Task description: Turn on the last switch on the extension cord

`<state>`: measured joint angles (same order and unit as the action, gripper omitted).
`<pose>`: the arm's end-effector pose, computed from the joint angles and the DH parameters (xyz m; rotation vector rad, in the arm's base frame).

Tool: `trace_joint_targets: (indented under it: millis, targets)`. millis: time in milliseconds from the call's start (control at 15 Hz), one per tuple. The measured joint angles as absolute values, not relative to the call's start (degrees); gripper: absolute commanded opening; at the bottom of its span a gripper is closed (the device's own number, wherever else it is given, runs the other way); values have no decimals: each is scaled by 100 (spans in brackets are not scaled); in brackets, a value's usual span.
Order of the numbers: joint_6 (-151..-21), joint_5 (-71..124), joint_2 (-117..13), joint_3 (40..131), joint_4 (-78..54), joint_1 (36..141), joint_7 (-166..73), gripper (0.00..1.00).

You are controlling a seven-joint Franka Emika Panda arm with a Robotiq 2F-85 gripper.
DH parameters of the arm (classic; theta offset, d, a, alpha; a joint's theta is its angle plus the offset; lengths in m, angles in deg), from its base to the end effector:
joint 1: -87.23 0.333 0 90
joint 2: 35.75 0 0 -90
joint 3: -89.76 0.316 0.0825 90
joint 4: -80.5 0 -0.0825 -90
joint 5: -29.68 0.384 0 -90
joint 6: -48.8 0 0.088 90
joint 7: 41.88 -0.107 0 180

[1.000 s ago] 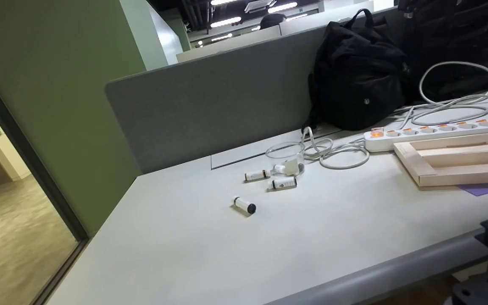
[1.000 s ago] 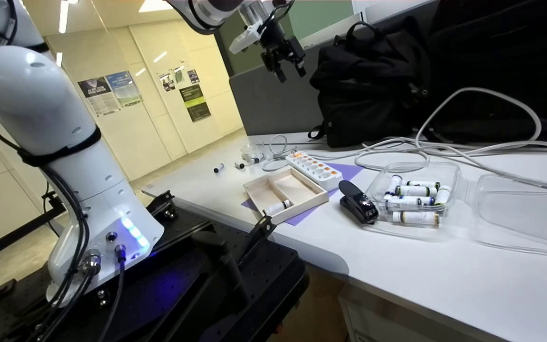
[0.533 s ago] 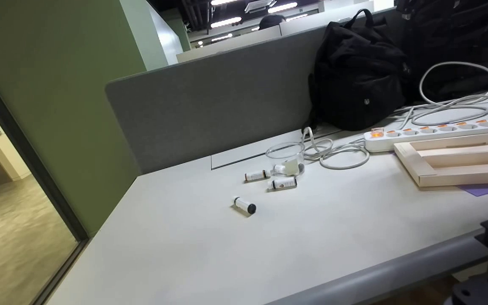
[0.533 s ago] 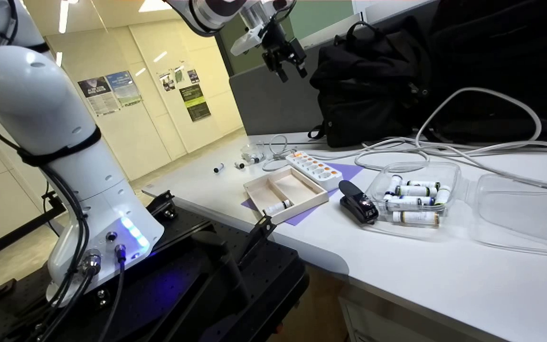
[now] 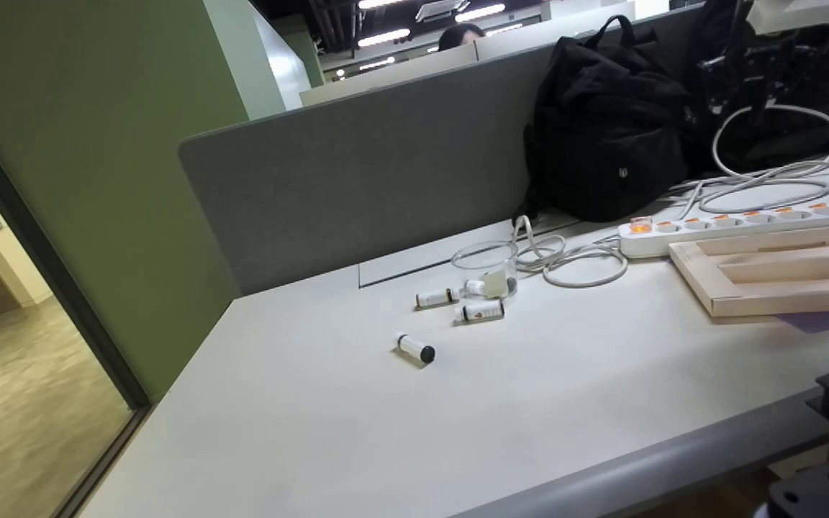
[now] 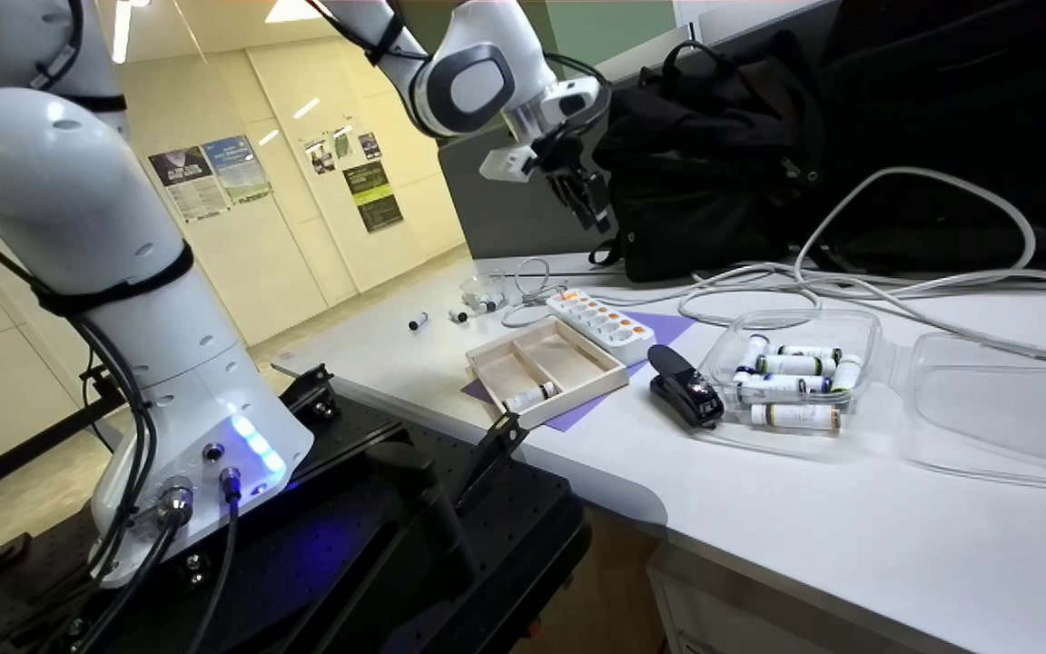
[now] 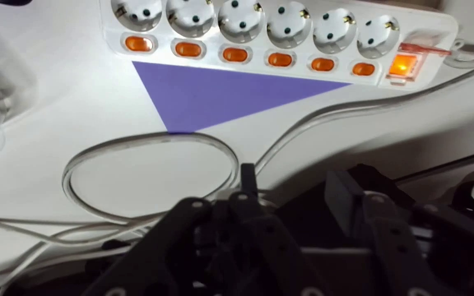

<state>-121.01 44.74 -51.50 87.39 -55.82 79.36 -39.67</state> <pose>0.5207 -0.1122 0.2382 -3.0046 0.5909 -0.4862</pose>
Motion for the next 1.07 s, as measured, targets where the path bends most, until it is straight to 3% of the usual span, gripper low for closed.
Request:
trace_joint_targets:
  millis: [133,267,667,1067]
  targets:
    - [-12002,4466,-5643,8707,-5290,7878,-4001,5]
    - [-11783,4250,-6102,8536,-4970,7917,-4162,0]
    - [-11094,3481,-6989,7772,-4196,8423,-4903,0]
    - [-10301,2827,-7067,7252,-3957,8811,-5294,0]
